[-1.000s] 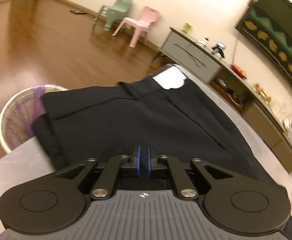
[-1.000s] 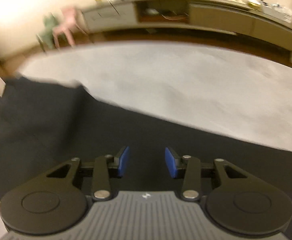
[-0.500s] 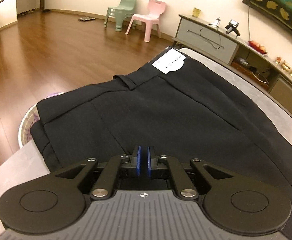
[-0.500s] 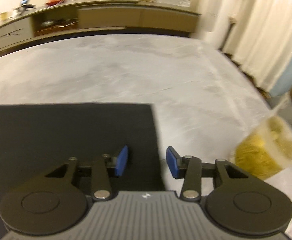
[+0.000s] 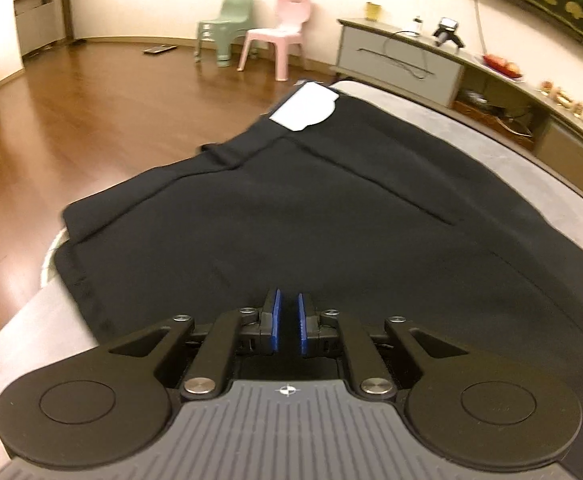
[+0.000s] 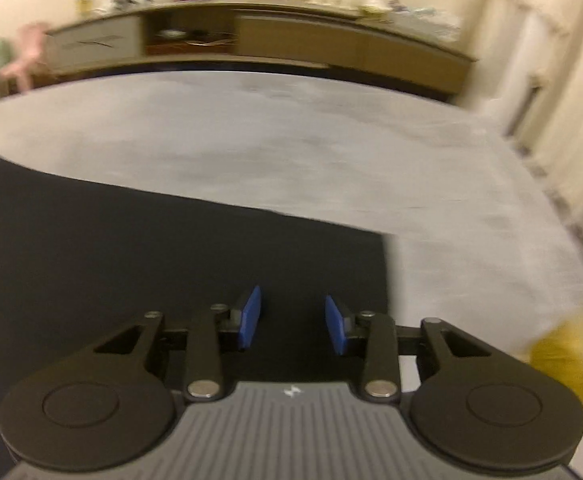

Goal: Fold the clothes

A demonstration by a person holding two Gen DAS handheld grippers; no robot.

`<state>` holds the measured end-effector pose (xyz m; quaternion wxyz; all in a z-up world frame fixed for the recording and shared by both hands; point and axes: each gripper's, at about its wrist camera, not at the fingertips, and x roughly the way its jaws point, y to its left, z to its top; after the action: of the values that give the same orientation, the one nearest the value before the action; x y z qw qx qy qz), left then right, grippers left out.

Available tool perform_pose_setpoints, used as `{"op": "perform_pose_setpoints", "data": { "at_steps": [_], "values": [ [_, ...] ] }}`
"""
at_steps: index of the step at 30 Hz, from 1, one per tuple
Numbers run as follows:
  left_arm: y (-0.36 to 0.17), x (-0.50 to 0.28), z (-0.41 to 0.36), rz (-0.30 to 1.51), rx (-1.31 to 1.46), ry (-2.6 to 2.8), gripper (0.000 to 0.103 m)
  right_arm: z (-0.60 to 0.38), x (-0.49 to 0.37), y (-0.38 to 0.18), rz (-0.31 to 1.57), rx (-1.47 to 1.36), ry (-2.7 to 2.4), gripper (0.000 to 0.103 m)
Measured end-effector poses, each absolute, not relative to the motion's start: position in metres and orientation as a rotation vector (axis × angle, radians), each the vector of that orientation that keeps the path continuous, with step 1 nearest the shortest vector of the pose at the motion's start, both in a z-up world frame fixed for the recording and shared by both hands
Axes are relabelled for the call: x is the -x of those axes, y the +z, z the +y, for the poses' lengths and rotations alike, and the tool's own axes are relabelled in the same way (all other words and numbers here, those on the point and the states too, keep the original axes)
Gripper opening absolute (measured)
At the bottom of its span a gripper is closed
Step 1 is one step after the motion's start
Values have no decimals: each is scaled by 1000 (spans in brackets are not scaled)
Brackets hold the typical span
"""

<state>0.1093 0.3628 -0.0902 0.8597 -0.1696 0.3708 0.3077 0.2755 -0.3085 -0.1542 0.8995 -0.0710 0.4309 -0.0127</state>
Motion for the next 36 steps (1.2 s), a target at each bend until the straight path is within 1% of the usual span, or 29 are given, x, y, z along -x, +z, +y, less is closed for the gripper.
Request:
{"op": "perform_pose_setpoints", "data": {
  "at_steps": [2,4,6,8,9,11,12,13,14,15,16,19,20,23,25,28,29,30,31,32,33,34,36],
  "values": [
    [-86,-104,364,795,378,660,10,-307,-272,-156,886,180,-65,35],
    [-81,-100,364,809,397,658,10,-296,-267,-159,879,269,-103,35],
    [-69,-92,365,765,409,646,11,-282,-269,-168,875,397,-156,35],
    [-50,-84,376,656,410,653,12,-271,-274,-170,878,472,-210,35],
    [-42,-84,389,620,419,676,17,-267,-277,-163,866,462,-224,35],
    [-25,-87,416,551,439,713,18,-244,-271,-134,788,404,-177,37],
    [-20,-95,432,542,454,691,21,-222,-266,-115,740,374,-104,38],
    [-16,-104,447,537,471,667,23,-193,-261,-100,706,363,-4,43],
    [-17,-114,459,550,496,632,28,-157,-259,-87,687,364,115,46],
    [-24,-119,467,558,525,612,31,-122,-256,-74,666,365,234,47],
    [-31,-124,474,567,553,592,31,-84,-254,-63,644,370,354,49],
    [-51,-138,495,589,637,529,31,42,-251,-38,573,414,709,61],
    [-55,-138,499,583,653,506,31,83,-254,-34,547,440,803,62],
    [-66,-141,509,561,698,440,31,209,-274,-37,497,537,984,66],
    [-63,-140,513,529,680,436,31,286,-297,-52,513,588,1044,66],
    [-55,-136,516,483,645,426,31,375,-338,-87,575,622,1090,66],
    [-53,-136,516,468,633,414,31,397,-349,-97,602,628,1106,64],
    [-51,-135,517,456,628,396,31,411,-358,-106,636,627,1125,61],
    [-51,-135,519,445,626,380,31,425,-366,-115,670,626,1144,45],
    [-50,-134,520,434,625,364,31,433,-372,-123,698,634,1157,19],
    [-50,-134,522,424,624,349,31,435,-375,-130,719,653,1163,9],
    [-50,-133,524,415,631,343,31,433,-375,-133,722,666,1171,3],
    [-50,-131,527,397,644,330,31,411,-365,-121,681,615,1219,2]
  ]
}}
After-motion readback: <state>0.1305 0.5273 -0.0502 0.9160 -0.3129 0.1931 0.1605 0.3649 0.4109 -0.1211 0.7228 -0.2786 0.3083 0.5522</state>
